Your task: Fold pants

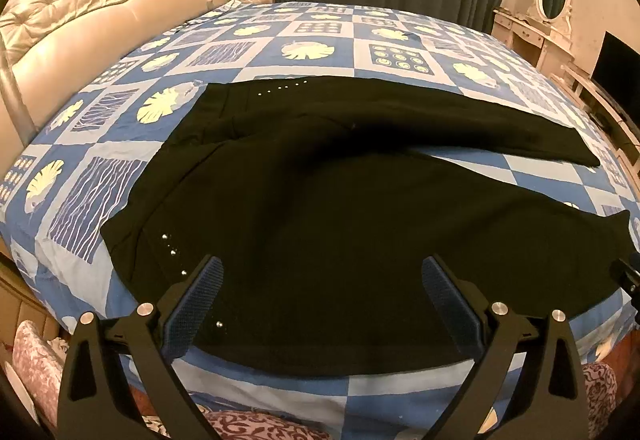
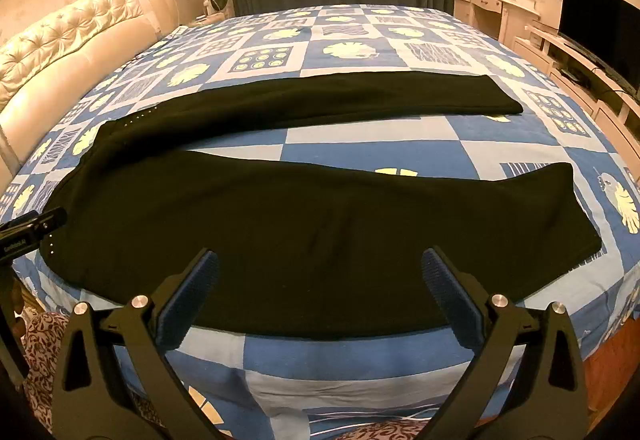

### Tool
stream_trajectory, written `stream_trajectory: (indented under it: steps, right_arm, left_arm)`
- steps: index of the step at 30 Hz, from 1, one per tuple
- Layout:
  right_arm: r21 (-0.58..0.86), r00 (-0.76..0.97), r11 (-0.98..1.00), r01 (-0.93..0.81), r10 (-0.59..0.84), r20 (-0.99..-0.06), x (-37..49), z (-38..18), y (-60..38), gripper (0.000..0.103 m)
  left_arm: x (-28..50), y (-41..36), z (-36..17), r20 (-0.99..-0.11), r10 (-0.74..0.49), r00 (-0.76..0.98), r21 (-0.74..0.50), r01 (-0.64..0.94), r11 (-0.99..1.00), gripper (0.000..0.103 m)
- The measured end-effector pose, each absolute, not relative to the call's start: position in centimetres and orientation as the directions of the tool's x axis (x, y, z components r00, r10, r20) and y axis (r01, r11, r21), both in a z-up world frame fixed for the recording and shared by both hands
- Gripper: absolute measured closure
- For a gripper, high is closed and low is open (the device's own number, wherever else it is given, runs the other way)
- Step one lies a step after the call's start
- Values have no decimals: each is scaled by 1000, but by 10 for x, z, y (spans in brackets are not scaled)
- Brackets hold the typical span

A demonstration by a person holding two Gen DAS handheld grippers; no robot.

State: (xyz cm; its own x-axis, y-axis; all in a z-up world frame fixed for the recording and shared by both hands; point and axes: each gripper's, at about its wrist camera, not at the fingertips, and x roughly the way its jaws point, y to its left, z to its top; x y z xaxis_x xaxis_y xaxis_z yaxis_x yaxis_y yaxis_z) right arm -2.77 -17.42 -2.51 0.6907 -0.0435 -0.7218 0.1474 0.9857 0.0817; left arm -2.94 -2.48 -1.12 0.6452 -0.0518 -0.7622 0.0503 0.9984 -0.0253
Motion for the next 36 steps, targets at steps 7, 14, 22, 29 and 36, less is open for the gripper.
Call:
stream_trajectory:
  steps: [7, 14, 22, 29, 36]
  right_arm:
    - [80, 689, 986, 146, -44, -724, -26, -23, -173, 2]
    - [81, 690, 986, 144, -42, -723, -25, -25, -172, 2]
    - [84, 678, 986, 144, -37, -734, -25, -26, -170, 2]
    - [88, 692, 987, 135, -30, -721, -24, -27, -171, 2]
    - [151, 651, 973, 176, 0, -759, -22, -21, -190, 2]
  left_arm:
    - [-28, -25, -12, -767, -49, 640, -23, 50, 999, 4]
    - [-28, -25, -12, -767, -47, 640, -20, 49, 999, 4]
    - [-29, -25, -13, -769, -47, 638, -20, 50, 999, 4]
    - [-28, -25, -14, -770, -46, 636, -20, 48, 999, 4]
    - [-28, -22, -16, -769, -50, 638, -30, 41, 999, 4]
